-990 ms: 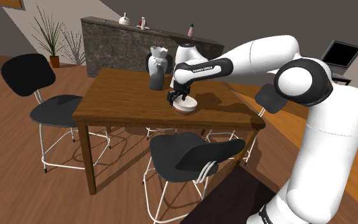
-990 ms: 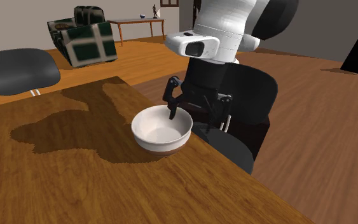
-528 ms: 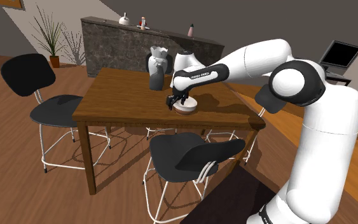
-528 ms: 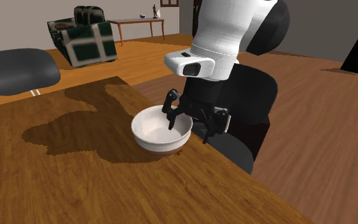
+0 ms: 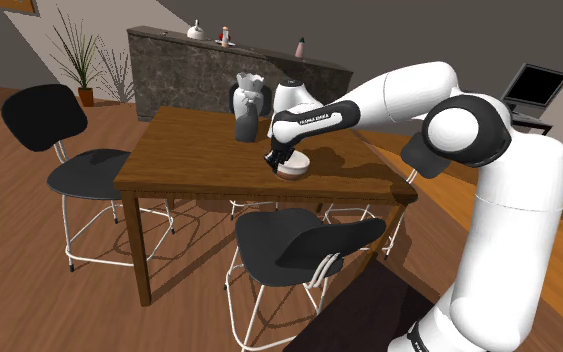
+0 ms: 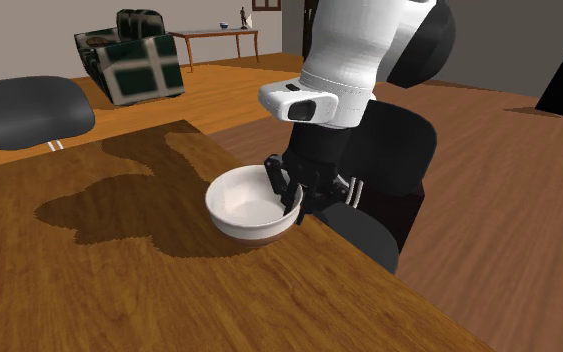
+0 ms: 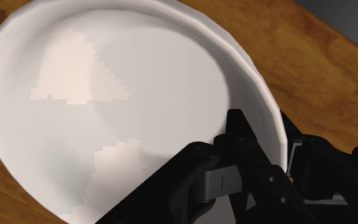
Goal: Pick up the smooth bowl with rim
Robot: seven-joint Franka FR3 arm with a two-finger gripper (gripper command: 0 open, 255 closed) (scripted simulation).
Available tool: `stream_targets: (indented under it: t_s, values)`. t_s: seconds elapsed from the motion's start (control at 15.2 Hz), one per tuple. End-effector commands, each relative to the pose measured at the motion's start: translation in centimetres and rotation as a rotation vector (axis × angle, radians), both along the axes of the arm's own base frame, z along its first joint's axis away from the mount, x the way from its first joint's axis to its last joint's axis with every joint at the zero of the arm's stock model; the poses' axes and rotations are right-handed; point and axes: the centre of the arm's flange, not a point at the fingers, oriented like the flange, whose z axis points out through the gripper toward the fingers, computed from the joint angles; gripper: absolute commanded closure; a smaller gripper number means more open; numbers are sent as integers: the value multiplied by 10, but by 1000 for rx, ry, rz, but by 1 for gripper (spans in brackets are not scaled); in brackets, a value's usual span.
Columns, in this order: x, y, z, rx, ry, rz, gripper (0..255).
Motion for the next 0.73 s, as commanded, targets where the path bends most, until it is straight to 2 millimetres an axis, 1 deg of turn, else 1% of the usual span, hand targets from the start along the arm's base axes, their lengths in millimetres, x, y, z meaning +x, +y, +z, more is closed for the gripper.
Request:
stream_targets:
  t_s: [0.0, 0.07, 0.66]
  values:
    - [0, 0, 0, 0, 0, 0, 255]
    - [0, 0, -1, 0, 0, 0, 255]
    - [0, 0, 46, 0, 0, 0, 255]
